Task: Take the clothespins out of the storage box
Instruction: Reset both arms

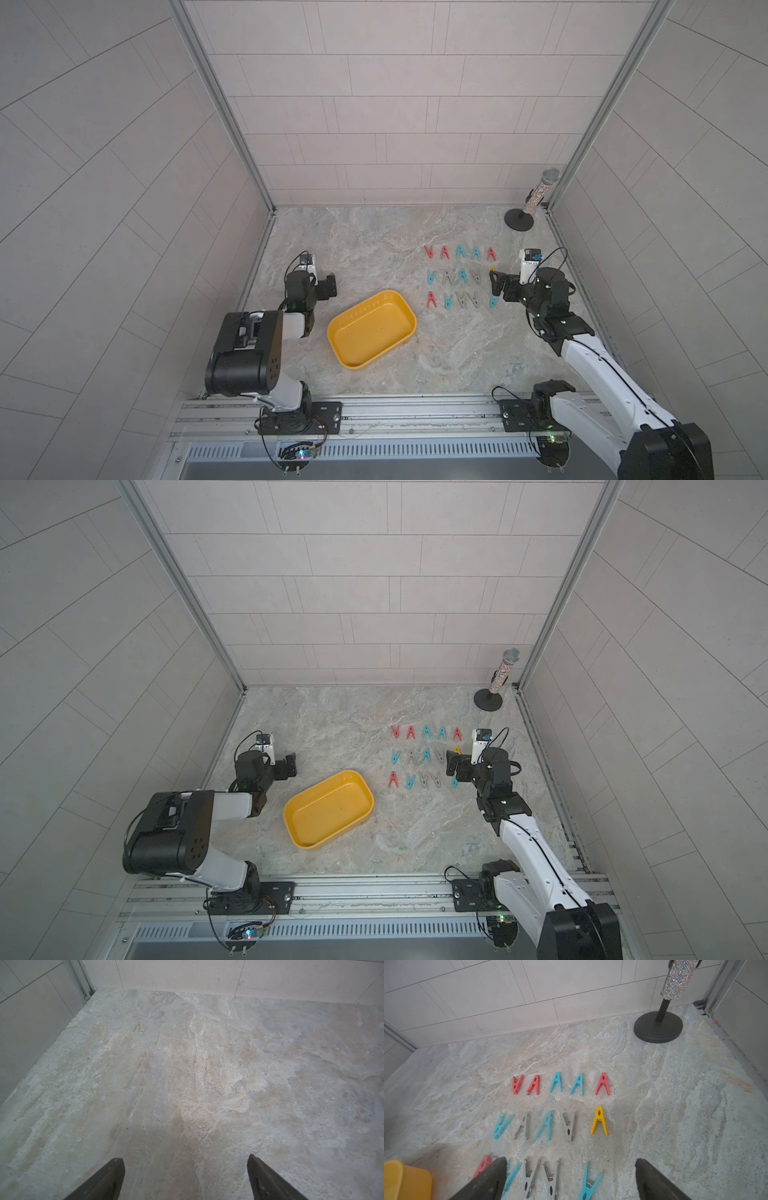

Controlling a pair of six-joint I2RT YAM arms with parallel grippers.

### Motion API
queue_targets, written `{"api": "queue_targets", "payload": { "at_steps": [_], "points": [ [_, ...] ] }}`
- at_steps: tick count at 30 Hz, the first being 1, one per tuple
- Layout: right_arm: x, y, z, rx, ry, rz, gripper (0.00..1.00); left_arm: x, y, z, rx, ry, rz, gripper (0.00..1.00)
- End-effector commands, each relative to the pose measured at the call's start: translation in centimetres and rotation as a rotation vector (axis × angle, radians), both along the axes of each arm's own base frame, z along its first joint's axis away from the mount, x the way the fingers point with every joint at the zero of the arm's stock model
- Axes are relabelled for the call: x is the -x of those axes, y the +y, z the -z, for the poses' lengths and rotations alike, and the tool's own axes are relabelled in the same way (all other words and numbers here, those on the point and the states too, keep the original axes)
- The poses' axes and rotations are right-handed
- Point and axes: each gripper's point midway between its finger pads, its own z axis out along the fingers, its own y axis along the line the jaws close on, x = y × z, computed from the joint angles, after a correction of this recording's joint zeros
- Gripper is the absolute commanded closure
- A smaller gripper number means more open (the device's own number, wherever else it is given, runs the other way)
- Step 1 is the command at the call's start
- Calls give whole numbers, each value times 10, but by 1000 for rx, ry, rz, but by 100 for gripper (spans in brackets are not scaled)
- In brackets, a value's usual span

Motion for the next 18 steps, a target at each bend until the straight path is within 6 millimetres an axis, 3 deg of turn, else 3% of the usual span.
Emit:
{"api": "queue_targets", "payload": {
  "at_steps": [1, 9, 18],
  "points": [
    [-9, -18, 9, 83, -14, 79, 0, -10, 11, -20, -50, -95, -72, 0],
    [-36, -47, 48, 146, 18, 123, 0, -10, 11, -20, -51, -84, -73, 0],
    [-60, -50, 53, 177, -105, 94, 1, -10, 10, -20, -49, -77, -72, 0]
  ]
}}
